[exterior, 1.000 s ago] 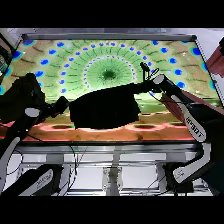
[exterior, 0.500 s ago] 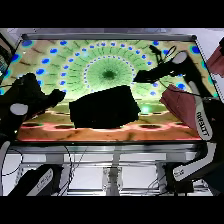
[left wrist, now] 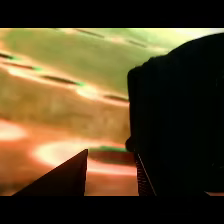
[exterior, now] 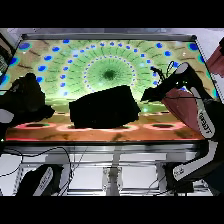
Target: Fold the clothes and pants, and hang the long-sleeved shirts on hangers.
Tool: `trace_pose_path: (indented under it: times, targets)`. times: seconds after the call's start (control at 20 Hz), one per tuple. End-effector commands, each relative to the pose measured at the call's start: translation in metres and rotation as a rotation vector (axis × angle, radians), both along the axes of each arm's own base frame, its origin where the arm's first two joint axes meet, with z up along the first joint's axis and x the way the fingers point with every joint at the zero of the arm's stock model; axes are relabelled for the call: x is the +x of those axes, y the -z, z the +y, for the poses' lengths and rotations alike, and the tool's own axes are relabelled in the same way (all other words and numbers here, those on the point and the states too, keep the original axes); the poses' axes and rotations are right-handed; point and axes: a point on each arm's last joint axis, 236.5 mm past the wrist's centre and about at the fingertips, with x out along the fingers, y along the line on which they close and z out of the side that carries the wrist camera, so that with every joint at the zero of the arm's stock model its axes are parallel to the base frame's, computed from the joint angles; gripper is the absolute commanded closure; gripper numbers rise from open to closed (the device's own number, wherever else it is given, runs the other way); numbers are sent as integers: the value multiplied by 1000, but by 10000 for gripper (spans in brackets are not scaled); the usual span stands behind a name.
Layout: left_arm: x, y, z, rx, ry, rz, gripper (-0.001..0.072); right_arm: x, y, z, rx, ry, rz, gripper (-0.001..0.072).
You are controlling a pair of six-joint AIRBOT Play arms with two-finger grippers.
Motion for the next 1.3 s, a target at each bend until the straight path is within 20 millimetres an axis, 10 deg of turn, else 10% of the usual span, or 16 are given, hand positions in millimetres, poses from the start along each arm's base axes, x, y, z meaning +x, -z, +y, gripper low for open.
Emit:
trace_pose_path:
  times: [0.0,0.45,0.95,1.1,1.25]
  targets:
    - [-13,6,5,22,8,54,350,0,12,30,159,14,3,20]
    - [-16,7,4,18,14,68,350,14,54,32,18,30,-33,21]
    - [-16,8,4,19,14,68,350,-7,76,95,97,-38,44,68]
    - [-16,8,4,19,14,68,350,-13,73,114,119,-59,45,301]
    - [-16,8,4,19,14,68,350,-15,70,126,132,-61,39,692]
